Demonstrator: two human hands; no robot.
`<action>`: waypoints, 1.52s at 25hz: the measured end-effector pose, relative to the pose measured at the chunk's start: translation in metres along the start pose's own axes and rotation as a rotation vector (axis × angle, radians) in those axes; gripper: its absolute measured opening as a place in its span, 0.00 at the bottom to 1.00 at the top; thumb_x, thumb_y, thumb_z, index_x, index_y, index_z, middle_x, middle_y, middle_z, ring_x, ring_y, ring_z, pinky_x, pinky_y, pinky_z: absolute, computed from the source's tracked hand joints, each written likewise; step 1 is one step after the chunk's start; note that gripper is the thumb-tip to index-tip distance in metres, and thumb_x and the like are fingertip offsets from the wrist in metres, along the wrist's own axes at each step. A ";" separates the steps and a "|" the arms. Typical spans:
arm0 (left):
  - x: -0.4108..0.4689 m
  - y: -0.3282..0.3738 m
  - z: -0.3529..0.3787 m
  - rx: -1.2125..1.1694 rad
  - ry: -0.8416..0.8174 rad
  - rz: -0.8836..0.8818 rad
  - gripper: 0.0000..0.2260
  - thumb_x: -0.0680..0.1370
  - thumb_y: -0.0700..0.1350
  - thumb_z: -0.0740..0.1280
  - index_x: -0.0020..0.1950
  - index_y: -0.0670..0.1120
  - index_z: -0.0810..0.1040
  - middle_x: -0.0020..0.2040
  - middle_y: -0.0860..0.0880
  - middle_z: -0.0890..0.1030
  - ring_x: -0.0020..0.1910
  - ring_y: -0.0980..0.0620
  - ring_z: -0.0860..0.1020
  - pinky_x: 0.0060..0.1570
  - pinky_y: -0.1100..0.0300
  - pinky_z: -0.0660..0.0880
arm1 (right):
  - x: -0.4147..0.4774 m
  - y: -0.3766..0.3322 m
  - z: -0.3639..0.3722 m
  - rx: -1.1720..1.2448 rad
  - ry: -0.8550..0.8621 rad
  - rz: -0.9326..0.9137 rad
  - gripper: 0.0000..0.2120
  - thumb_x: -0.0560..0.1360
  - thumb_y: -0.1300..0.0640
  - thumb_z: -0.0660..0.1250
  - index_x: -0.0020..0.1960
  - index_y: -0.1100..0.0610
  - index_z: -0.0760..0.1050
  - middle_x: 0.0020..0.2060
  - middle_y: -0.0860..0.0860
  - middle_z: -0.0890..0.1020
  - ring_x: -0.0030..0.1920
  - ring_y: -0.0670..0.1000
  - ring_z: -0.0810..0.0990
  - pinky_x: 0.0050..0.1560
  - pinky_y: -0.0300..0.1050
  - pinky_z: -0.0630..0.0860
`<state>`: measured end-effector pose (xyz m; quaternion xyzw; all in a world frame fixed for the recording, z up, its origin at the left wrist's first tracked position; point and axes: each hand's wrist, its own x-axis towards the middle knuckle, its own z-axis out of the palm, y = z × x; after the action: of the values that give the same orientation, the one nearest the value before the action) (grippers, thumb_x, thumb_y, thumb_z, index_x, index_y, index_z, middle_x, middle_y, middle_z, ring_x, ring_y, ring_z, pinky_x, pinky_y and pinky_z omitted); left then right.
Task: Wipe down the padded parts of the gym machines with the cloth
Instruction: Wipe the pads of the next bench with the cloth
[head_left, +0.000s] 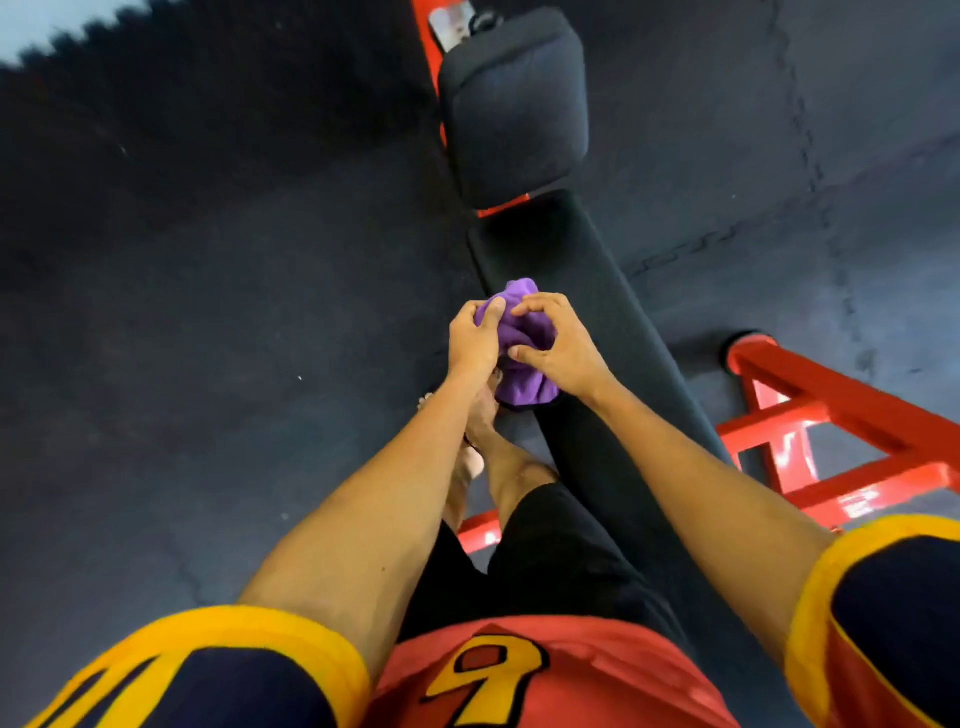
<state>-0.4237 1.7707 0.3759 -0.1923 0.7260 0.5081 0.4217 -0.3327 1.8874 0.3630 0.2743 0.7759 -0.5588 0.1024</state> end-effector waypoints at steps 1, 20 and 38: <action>0.001 0.011 -0.002 0.024 0.002 0.019 0.09 0.83 0.50 0.65 0.52 0.45 0.78 0.48 0.46 0.83 0.48 0.48 0.82 0.50 0.51 0.81 | 0.002 -0.007 0.000 0.006 0.006 0.004 0.27 0.69 0.59 0.79 0.66 0.50 0.75 0.66 0.46 0.72 0.68 0.47 0.71 0.72 0.49 0.69; 0.047 0.239 -0.064 0.143 -0.387 0.061 0.13 0.85 0.41 0.60 0.69 0.43 0.74 0.64 0.43 0.80 0.61 0.48 0.80 0.57 0.57 0.78 | 0.097 -0.184 0.007 0.413 0.634 0.411 0.33 0.74 0.62 0.64 0.75 0.39 0.64 0.66 0.50 0.78 0.62 0.53 0.79 0.63 0.57 0.78; 0.212 0.330 0.009 0.747 -0.540 0.159 0.13 0.83 0.50 0.56 0.58 0.50 0.79 0.59 0.47 0.82 0.61 0.48 0.78 0.68 0.48 0.73 | 0.272 -0.196 0.025 0.505 0.968 0.561 0.32 0.81 0.35 0.58 0.81 0.38 0.52 0.79 0.44 0.56 0.76 0.54 0.63 0.68 0.58 0.73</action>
<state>-0.7746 1.9460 0.3935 0.1680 0.7360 0.2744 0.5957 -0.6674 1.9042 0.3868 0.7064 0.4762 -0.4893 -0.1866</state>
